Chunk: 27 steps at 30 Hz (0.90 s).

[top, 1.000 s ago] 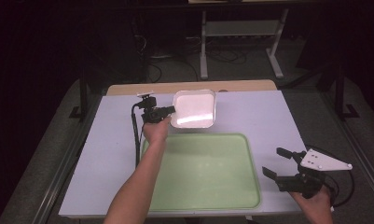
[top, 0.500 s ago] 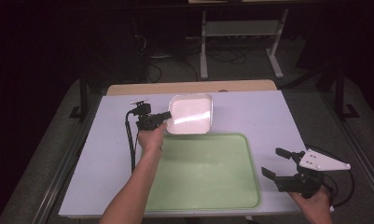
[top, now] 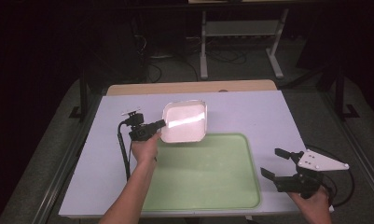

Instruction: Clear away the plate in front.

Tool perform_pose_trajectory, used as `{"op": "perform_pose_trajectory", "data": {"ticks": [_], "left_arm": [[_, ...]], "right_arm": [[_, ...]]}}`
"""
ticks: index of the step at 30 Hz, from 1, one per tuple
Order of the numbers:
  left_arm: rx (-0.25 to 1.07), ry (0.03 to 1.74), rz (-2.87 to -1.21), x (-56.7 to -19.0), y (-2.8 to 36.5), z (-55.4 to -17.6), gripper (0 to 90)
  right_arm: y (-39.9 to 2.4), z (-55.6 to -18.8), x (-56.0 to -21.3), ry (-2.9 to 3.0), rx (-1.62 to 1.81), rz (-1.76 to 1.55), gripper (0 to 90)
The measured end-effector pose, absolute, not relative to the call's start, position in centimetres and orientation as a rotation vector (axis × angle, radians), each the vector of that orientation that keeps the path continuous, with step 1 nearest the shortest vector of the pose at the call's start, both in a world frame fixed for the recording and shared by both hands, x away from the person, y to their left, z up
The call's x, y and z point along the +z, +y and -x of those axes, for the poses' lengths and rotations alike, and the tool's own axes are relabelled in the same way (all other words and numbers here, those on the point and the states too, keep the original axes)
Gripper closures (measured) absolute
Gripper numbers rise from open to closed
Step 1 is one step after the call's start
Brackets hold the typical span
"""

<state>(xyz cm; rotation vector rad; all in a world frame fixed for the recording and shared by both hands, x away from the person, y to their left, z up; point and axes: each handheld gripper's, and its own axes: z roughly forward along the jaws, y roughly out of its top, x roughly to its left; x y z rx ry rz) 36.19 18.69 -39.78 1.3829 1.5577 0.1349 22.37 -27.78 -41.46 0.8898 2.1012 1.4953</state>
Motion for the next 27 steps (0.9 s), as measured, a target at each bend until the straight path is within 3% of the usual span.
{"op": "perform_pose_trajectory", "data": {"ticks": [27], "left_arm": [[0.081,1.551,-1.315,-41.2,19.4,-31.2,88.7]], "right_arm": [[-27.6,-22.1,-41.4,2.098,1.504,-0.881,13.7]]}}
